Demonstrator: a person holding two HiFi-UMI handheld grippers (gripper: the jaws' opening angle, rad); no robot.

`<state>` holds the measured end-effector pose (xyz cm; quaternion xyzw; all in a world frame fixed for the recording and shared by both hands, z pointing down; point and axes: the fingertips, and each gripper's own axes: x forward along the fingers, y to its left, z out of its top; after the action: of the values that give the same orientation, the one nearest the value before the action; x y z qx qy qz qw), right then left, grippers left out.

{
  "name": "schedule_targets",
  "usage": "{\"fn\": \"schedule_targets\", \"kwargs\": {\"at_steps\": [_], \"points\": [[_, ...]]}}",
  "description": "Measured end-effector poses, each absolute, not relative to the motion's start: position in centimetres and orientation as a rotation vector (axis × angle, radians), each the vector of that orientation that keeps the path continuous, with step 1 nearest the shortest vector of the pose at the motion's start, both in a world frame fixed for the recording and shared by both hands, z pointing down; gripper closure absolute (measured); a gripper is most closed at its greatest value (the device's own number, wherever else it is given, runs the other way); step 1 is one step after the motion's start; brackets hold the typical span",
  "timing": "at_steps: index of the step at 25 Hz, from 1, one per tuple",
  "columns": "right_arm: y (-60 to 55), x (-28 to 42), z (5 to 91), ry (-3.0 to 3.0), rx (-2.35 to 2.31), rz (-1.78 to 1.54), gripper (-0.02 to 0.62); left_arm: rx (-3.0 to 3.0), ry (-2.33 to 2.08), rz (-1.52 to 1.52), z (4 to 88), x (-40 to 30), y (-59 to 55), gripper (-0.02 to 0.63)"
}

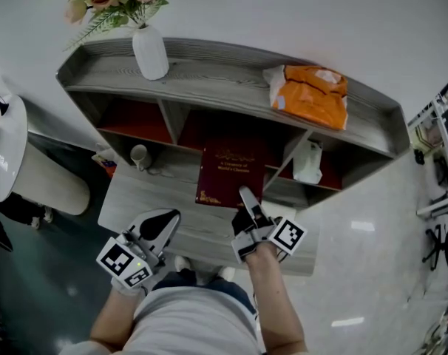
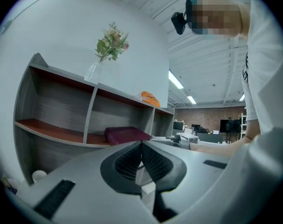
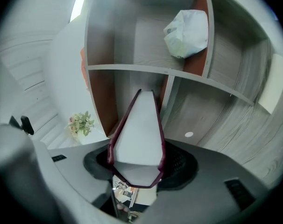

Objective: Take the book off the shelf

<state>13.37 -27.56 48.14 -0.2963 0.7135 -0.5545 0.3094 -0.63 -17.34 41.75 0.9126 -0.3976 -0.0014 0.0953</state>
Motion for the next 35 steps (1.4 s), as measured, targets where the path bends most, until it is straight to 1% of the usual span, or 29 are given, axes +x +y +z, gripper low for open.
{"fn": "schedule_targets", "kwargs": {"at_steps": [6, 15, 29, 35], "points": [[-24.6, 11.1, 48.4, 1.907, -0.716, -1.487, 0.38, 2.684, -1.192, -0.019, 42.1, -2.7, -16.6, 0.591], [-20.9, 5.9, 48.8, 1.998, -0.598, -1.543, 0.38, 2.643, -1.243, -0.03, 42.7, -5.7, -14.8, 0.591], [-18.6, -5.3, 50.3, 2.199, -0.446, -1.666, 0.38, 2.497, -1.501, -0.082, 43.2, -14.6, -11.1, 0.591], [-18.5, -10.1, 49.0, 2.271, -0.354, -1.663, 0.38, 2.438, -1.607, -0.098, 42.8, -17.9, -9.7, 0.591]]}}
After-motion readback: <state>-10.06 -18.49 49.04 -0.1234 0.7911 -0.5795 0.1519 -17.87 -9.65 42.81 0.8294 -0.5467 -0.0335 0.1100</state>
